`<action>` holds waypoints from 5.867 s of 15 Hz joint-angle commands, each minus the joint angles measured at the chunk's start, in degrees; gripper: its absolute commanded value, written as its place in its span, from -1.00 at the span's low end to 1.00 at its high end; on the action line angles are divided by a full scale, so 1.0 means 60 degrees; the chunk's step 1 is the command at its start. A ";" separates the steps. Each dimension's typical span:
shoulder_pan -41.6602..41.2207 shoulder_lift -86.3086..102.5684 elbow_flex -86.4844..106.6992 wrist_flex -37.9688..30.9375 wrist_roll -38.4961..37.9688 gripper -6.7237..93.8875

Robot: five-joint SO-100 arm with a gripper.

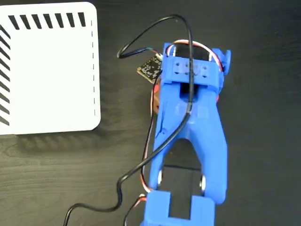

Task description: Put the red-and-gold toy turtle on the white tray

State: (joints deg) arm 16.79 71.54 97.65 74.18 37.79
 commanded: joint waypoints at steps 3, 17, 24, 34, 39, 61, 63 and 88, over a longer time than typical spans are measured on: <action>0.0117 0.0322 -0.0308 -0.0146 0.0117 0.43; 0.0146 0.0967 -0.0630 0.0791 -0.0029 -0.86; 0.0000 0.2402 -0.5317 0.4189 -0.0381 -0.86; -0.4380 0.2988 -0.5259 0.4028 -0.0879 -0.86; -0.5933 0.0557 -0.7456 0.4102 -0.0586 -0.86; -0.6357 -0.2124 -0.8027 0.3164 -0.0234 0.47; -0.6357 -0.2124 -0.7998 0.3164 -0.0234 0.47; -0.2534 1.2026 0.3208 -0.0908 -0.7148 -0.86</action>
State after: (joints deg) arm 0.53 134.56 104.85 73.92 -4.31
